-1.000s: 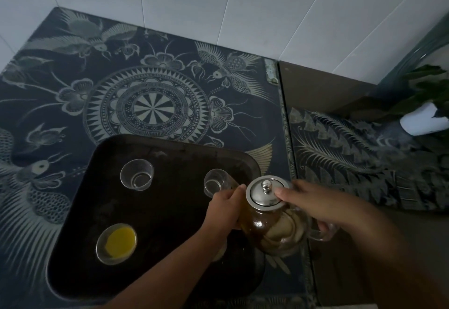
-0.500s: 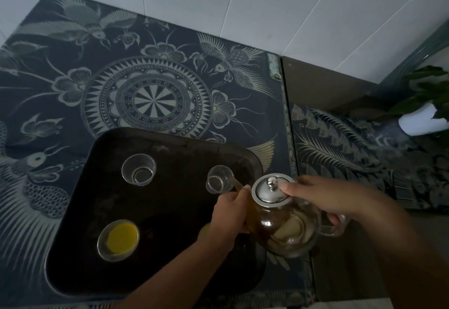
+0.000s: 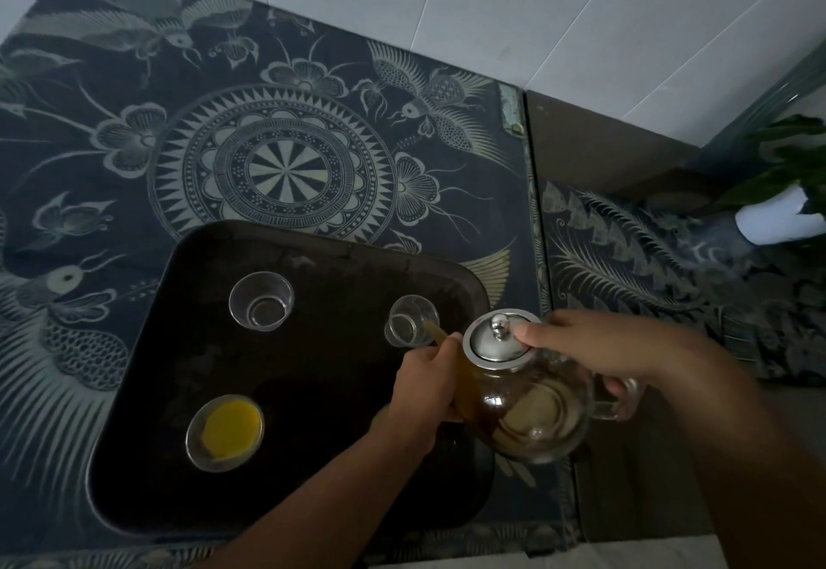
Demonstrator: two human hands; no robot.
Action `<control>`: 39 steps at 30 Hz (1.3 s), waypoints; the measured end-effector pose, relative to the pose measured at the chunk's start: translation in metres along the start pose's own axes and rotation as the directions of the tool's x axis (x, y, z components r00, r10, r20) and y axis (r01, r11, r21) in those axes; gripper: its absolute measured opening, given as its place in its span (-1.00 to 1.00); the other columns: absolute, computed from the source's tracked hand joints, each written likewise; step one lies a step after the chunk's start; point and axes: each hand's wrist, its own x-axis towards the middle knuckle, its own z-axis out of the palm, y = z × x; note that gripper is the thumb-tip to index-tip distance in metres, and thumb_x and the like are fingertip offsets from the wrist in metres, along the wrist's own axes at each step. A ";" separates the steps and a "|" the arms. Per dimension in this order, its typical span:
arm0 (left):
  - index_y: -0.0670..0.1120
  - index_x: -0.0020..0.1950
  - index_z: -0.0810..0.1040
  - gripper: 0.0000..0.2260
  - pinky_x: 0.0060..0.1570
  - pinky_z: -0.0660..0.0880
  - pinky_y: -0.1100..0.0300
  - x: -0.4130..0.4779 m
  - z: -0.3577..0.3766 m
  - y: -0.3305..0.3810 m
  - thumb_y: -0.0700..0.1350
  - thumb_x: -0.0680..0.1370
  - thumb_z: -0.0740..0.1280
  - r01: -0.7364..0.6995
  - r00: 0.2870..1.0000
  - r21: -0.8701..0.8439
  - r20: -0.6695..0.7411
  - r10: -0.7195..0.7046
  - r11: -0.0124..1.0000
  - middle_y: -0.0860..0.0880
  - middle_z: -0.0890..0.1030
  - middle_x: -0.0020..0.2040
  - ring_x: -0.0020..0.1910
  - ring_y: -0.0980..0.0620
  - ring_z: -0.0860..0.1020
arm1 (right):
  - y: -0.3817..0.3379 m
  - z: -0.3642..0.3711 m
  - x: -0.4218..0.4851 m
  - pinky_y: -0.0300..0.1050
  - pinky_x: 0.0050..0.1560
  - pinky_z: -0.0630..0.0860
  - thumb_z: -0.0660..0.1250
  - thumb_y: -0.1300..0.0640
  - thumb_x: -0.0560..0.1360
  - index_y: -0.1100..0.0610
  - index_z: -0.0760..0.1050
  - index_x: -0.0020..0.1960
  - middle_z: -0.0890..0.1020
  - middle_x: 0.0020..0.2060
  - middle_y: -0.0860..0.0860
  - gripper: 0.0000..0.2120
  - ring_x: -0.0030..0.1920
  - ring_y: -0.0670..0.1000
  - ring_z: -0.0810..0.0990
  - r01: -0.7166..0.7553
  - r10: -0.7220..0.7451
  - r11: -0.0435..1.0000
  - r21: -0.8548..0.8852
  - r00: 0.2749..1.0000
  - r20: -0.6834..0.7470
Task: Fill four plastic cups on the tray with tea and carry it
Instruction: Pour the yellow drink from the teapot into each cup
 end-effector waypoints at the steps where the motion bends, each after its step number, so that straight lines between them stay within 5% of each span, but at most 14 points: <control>1: 0.00 0.05 0.73 -0.61 -0.01 0.70 -0.23 0.000 0.000 0.000 0.23 0.48 0.29 -0.003 1.000 -0.004 0.001 0.003 1.000 -0.09 0.77 0.02 0.05 -0.11 0.73 | -0.001 0.000 0.000 -0.13 -0.33 0.47 0.09 -0.61 0.35 -0.02 0.52 0.17 0.74 -0.01 0.13 -0.23 -0.24 0.14 0.69 0.001 -0.001 1.000 -0.009 1.000 0.001; 4: -0.01 0.06 0.73 -0.63 -0.02 0.71 -0.21 -0.001 -0.001 0.001 0.21 0.53 0.29 -0.003 1.000 -0.013 -0.010 0.003 1.000 -0.09 0.78 0.00 0.03 -0.11 0.74 | -0.002 0.000 0.003 -0.07 -0.28 0.51 0.06 -0.77 0.00 -0.06 0.55 0.15 0.75 -0.04 0.12 0.04 -0.05 0.21 0.74 0.027 -0.027 0.999 -0.022 1.000 0.010; 7: -0.03 0.07 0.72 -0.67 -0.03 0.71 -0.17 -0.002 -0.001 0.001 0.15 0.62 0.28 0.011 1.000 -0.023 -0.017 -0.011 1.000 -0.09 0.78 -0.02 0.01 -0.09 0.74 | -0.002 -0.002 0.009 -0.07 -0.30 0.50 0.03 -0.81 -0.19 -0.08 0.56 0.15 0.76 -0.08 0.12 0.18 -0.15 0.18 0.75 0.036 -0.035 0.999 -0.028 0.999 0.031; 14: -0.05 0.07 0.72 -0.69 -0.01 0.71 -0.16 -0.005 -0.001 0.004 0.11 0.65 0.27 0.029 1.000 -0.022 -0.007 -0.029 0.999 -0.10 0.78 -0.03 -0.01 -0.10 0.75 | -0.002 -0.005 0.012 -0.10 -0.32 0.47 0.06 -0.75 0.01 -0.05 0.57 0.18 0.76 -0.09 0.14 0.05 -0.28 0.06 0.66 0.013 -0.011 0.999 -0.046 0.999 0.034; 22: -0.04 0.06 0.72 -0.70 -0.01 0.70 -0.22 -0.005 0.001 0.008 0.11 0.64 0.28 0.036 0.999 -0.027 -0.013 -0.036 0.999 -0.10 0.78 -0.04 -0.02 -0.10 0.75 | -0.002 -0.008 0.015 -0.09 -0.33 0.49 0.09 -0.80 -0.19 -0.07 0.54 0.25 0.75 -0.05 0.13 0.23 -0.24 0.11 0.69 0.011 -0.010 1.000 -0.022 0.999 0.053; 28: -0.04 0.09 0.71 -0.70 -0.02 0.71 -0.14 -0.006 0.001 0.009 0.11 0.66 0.26 0.051 0.999 -0.027 0.004 -0.051 0.998 -0.09 0.78 -0.04 -0.02 -0.08 0.76 | -0.005 -0.010 0.014 -0.11 -0.34 0.46 0.11 -0.75 -0.03 -0.06 0.56 0.20 0.75 -0.02 0.19 0.07 -0.30 0.09 0.65 0.001 0.001 1.000 -0.028 0.997 0.071; 31: -0.04 0.10 0.71 -0.69 0.02 0.70 -0.21 -0.007 0.002 0.010 0.11 0.66 0.26 0.067 0.998 -0.032 0.001 -0.067 0.997 -0.10 0.78 -0.01 0.00 -0.10 0.75 | -0.003 -0.009 0.016 -0.08 -0.30 0.49 0.11 -0.79 -0.12 -0.09 0.55 0.21 0.76 -0.03 0.16 0.14 -0.17 0.18 0.73 -0.003 0.006 0.999 -0.038 0.997 0.076; 35: -0.04 0.12 0.69 -0.69 0.03 0.71 -0.15 -0.010 0.002 0.010 0.10 0.68 0.24 0.070 0.997 -0.033 0.013 -0.069 0.997 -0.07 0.78 -0.02 -0.02 -0.06 0.75 | -0.005 -0.011 0.012 -0.10 -0.35 0.48 0.12 -0.73 -0.02 -0.05 0.56 0.20 0.74 -0.01 0.21 0.05 -0.30 0.09 0.62 -0.001 0.003 1.000 -0.024 0.996 0.085; 39: -0.06 0.13 0.69 -0.67 0.02 0.71 -0.12 -0.012 0.003 0.010 0.11 0.69 0.23 0.051 0.998 -0.010 0.025 -0.050 0.999 -0.07 0.78 -0.03 -0.03 -0.03 0.75 | -0.003 -0.011 0.013 -0.09 -0.33 0.49 0.10 -0.79 -0.21 -0.06 0.56 0.21 0.75 -0.03 0.19 0.22 -0.24 0.10 0.66 0.005 -0.003 1.000 -0.030 0.997 0.080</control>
